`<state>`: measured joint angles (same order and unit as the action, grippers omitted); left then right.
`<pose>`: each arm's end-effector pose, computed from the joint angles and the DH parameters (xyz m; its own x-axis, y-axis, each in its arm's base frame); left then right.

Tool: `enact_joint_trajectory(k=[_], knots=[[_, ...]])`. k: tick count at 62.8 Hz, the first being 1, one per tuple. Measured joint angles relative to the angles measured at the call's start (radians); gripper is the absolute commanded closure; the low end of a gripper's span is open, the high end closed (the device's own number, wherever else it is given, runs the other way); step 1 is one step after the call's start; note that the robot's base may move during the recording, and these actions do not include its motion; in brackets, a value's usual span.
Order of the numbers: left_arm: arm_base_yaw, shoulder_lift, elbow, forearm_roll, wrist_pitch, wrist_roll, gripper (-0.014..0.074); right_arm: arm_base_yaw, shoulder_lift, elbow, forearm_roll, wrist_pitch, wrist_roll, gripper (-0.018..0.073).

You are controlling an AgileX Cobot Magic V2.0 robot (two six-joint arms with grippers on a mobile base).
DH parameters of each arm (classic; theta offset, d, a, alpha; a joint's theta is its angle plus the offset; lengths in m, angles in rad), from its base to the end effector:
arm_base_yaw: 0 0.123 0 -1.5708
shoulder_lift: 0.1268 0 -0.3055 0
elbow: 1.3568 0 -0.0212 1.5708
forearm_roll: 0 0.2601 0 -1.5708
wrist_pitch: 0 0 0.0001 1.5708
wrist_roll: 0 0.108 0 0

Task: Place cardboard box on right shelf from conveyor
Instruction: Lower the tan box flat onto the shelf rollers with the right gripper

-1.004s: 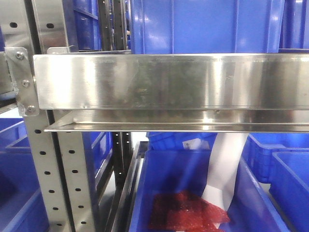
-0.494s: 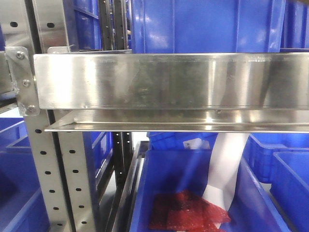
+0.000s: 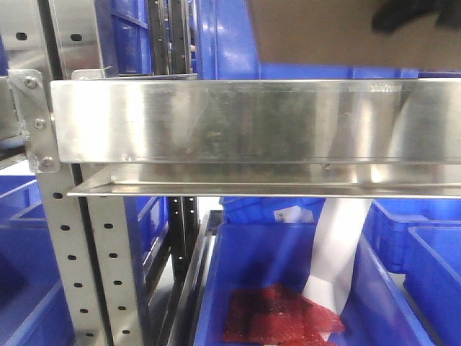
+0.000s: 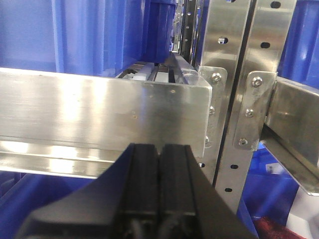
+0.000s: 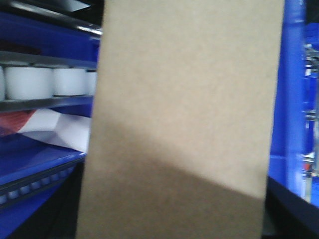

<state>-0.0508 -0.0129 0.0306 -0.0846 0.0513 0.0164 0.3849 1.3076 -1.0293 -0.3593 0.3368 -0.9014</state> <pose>0.0624 -0.0036 0.1988 0.0146 -0.0689 -0.9975 0.0562 0.9961 -0.0679 0.2935 0.1053 0.3448 0.1184 -0.9663 -0.2286 -0.5166 0.1367 -0.8453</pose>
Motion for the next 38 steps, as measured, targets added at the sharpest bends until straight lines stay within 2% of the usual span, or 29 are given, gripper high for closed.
enact_joint_trajectory(k=[8, 15, 22, 30, 38], knots=[[0.0, 0.0, 0.0, 0.0, 0.0, 0.0, 0.0715, 0.0, 0.037, 0.0, 0.0, -0.015, -0.001, 0.0435], [0.0, 0.0, 0.0, 0.0, 0.0, 0.0, 0.0715, 0.0, 0.054, 0.0, 0.0, -0.027, -0.001, 0.0373], [0.0, 0.0, 0.0, 0.0, 0.0, 0.0, 0.0715, 0.0, 0.054, 0.0, -0.001, -0.039, 0.015, 0.0202], [0.0, 0.0, 0.0, 0.0, 0.0, 0.0, 0.0715, 0.0, 0.054, 0.0, -0.001, -0.077, 0.101, -0.0074], [0.0, 0.0, 0.0, 0.0, 0.0, 0.0, 0.0715, 0.0, 0.054, -0.001, -0.002, -0.102, 0.158, -0.0045]])
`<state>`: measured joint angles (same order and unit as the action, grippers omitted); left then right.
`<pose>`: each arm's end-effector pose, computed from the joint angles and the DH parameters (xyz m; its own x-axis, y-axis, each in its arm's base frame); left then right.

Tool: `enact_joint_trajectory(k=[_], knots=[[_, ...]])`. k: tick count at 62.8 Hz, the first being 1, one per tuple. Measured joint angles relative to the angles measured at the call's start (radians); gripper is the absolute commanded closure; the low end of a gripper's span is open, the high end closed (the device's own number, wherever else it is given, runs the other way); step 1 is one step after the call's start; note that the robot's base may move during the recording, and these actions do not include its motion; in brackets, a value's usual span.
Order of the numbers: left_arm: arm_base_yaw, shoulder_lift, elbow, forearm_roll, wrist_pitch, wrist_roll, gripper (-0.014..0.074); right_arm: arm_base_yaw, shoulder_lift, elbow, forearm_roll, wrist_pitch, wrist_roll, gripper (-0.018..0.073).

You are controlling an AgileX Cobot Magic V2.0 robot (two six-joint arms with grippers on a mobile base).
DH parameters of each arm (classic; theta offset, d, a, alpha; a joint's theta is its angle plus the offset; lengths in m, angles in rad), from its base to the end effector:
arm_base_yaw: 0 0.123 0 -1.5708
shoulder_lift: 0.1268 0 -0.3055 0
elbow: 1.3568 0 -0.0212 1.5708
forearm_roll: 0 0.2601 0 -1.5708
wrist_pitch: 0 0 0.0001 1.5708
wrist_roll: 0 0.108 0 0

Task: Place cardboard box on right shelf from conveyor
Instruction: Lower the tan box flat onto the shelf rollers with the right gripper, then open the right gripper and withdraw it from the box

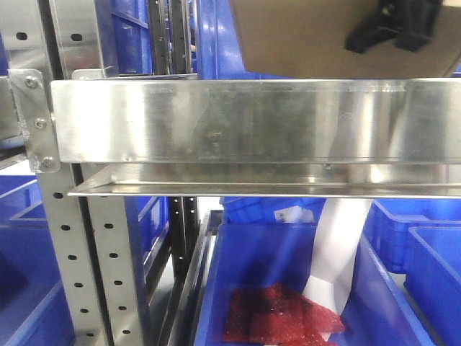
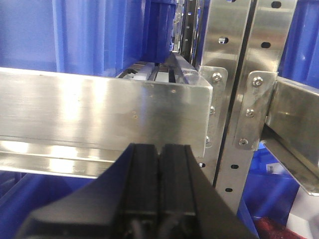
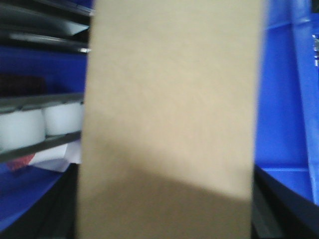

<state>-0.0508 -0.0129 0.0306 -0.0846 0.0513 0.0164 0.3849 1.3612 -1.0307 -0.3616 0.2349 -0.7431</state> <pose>0.0624 -0.0036 0.1988 0.0146 -0.0689 -0.9975 0.0562 0.9961 -0.0679 0.3078 0.1151 0.3372 0.0824 -0.9227 -0.3765 -0.5084 0.2860 -0.8122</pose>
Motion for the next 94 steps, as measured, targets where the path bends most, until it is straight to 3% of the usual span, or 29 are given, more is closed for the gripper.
enact_joint_trajectory(k=[26, 56, 62, 66, 79, 86, 94], knots=[[0.0, 0.0, 0.0, 0.0, 0.0, 0.0, 0.0715, 0.01, -0.014, 0.0, 0.01, 0.023, 0.02, -0.0045], [0.0, 0.0, 0.0, 0.0, 0.0, 0.0, 0.0715, 0.055, -0.209, 0.0, 0.256, 0.197, 0.09, -0.0041], [0.0, 0.0, 0.0, 0.0, 0.0, 0.0, 0.0715, 0.057, -0.259, 0.0, 0.281, 0.216, 0.201, -0.0007], [0.0, 0.0, 0.0, 0.0, 0.0, 0.0, 0.0715, 0.057, -0.294, 0.0, 0.283, 0.22, 0.33, 0.005], [0.0, 0.0, 0.0, 0.0, 0.0, 0.0, 0.0715, 0.057, -0.393, 0.027, 0.24, 0.216, 0.77, 0.0383], [0.0, 0.0, 0.0, 0.0, 0.0, 0.0, 0.0715, 0.057, -0.435, 0.068, 0.206, 0.197, 0.94, 0.053], [0.0, 0.0, 0.0, 0.0, 0.0, 0.0, 0.0715, 0.057, -0.469, 0.125, 0.178, 0.13, 1.053, 0.0524]])
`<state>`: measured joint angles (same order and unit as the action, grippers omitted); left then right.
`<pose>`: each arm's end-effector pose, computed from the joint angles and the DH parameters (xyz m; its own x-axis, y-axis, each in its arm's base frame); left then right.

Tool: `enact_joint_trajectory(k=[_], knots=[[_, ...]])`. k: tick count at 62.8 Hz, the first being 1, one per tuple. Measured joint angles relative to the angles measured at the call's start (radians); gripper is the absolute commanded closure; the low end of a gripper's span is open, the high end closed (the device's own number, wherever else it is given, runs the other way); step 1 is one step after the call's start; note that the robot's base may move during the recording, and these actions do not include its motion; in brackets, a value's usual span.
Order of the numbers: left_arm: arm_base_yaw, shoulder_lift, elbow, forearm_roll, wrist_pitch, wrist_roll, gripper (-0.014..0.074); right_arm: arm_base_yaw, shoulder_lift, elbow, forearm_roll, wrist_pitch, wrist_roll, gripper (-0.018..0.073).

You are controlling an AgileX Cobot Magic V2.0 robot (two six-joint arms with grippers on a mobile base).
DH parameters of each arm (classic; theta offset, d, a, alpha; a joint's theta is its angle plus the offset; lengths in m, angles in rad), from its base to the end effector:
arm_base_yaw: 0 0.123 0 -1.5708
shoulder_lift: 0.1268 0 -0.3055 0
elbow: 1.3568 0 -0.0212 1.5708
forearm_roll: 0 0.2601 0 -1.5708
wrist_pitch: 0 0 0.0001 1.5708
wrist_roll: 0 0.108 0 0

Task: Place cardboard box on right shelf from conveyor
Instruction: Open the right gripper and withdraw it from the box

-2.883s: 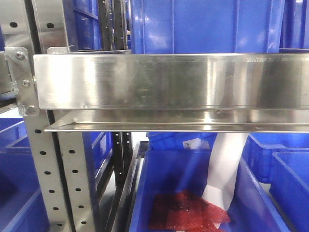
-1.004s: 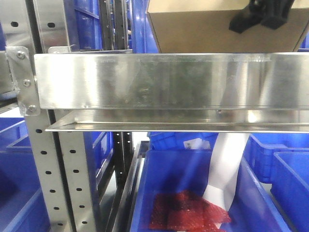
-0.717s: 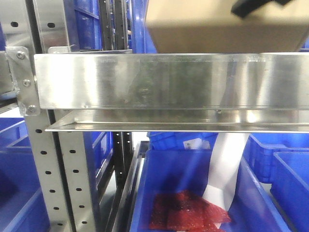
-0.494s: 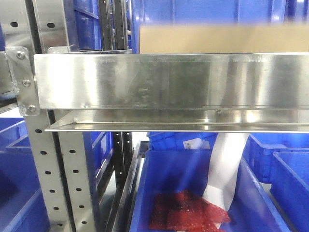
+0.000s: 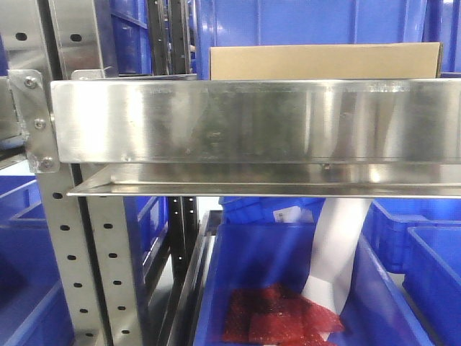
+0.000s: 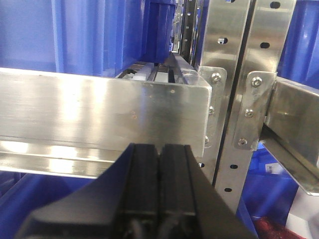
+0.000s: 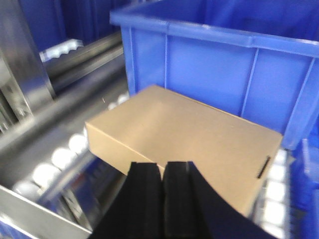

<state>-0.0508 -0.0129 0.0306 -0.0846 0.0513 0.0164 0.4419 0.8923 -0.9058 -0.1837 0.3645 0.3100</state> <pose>0.0624 -0.0036 0.1988 0.0146 -0.0689 -0.9975 0.0562 0.9961 -0.0679 0.1844 0.0795 0.4028 -0.2795 0.0197 -0.9599 -0.3345 0.9351 0.1166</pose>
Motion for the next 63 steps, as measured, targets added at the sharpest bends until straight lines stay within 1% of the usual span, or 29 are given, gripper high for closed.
enact_joint_trajectory(k=[10, 47, 51, 55, 60, 63], knots=[[0.0, 0.0, 0.0, 0.0, 0.0, 0.0, 0.0715, 0.0, 0.004, 0.013, -0.002, -0.029, 0.026, 0.0524], [0.0, 0.0, 0.0, 0.0, 0.0, 0.0, 0.0715, 0.0, 0.028, 0.013, -0.004, -0.041, 0.022, 0.0524], [0.0, 0.0, 0.0, 0.0, 0.0, 0.0, 0.0715, 0.0, 0.028, 0.013, -0.002, -0.05, -0.018, 0.0524], [0.0, 0.0, 0.0, 0.0, 0.0, 0.0, 0.0715, 0.0, 0.017, 0.024, 0.023, -0.053, -0.094, 0.0524], [0.0, 0.0, 0.0, 0.0, 0.0, 0.0, 0.0715, -0.026, -0.017, 0.065, 0.102, -0.055, -0.216, 0.0524], [0.0, 0.0, 0.0, 0.0, 0.0, 0.0, 0.0715, -0.056, -0.049, 0.102, 0.151, -0.057, -0.259, 0.0524]])
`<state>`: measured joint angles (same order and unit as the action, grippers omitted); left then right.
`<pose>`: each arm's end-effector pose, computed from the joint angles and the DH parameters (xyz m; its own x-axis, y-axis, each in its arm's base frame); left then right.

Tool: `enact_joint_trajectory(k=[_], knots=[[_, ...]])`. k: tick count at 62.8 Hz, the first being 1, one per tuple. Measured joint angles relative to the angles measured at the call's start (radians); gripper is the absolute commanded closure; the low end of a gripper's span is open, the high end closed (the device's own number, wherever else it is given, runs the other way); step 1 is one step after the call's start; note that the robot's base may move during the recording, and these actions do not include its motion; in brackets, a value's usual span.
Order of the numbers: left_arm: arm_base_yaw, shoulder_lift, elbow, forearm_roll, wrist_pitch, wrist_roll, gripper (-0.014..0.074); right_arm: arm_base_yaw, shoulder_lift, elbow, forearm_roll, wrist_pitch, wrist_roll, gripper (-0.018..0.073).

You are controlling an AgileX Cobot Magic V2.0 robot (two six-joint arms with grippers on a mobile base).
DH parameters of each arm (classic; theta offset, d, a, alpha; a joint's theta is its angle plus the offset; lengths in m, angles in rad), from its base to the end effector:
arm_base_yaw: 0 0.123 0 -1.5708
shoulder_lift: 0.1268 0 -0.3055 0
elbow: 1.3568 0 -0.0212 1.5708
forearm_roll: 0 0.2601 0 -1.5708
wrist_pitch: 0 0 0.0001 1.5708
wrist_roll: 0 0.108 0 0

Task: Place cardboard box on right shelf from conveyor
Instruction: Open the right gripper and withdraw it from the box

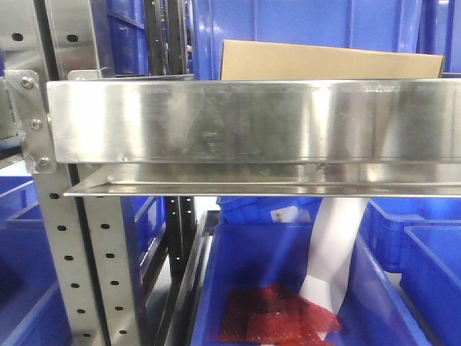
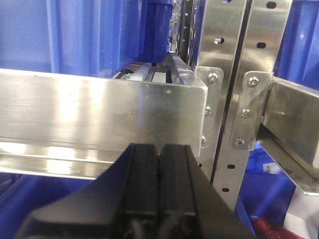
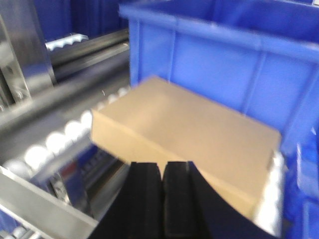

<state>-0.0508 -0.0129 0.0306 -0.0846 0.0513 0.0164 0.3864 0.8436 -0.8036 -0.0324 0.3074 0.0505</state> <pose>0.0624 -0.0036 0.1988 0.0146 -0.0689 -0.9975 0.0562 0.9961 -0.0679 0.1769 0.0708 0.3807 -0.2453 -0.0786 -0.9662 -0.3633 0.9315 0.0164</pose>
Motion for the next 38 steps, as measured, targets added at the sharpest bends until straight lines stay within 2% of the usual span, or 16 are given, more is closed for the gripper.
enact_joint_trajectory(k=[9, 23, 38], knots=[[0.0, 0.0, 0.0, 0.0, 0.0, 0.0, 0.0715, -0.132, -0.14, 0.168, 0.087, -0.044, -0.041, 0.0524], [0.0, 0.0, 0.0, 0.0, 0.0, 0.0, 0.0715, -0.3, -0.418, 0.466, 0.108, -0.157, -0.056, 0.0524], [0.0, 0.0, 0.0, 0.0, 0.0, 0.0, 0.0715, -0.455, -0.703, 0.681, 0.13, -0.172, -0.064, 0.0524]])
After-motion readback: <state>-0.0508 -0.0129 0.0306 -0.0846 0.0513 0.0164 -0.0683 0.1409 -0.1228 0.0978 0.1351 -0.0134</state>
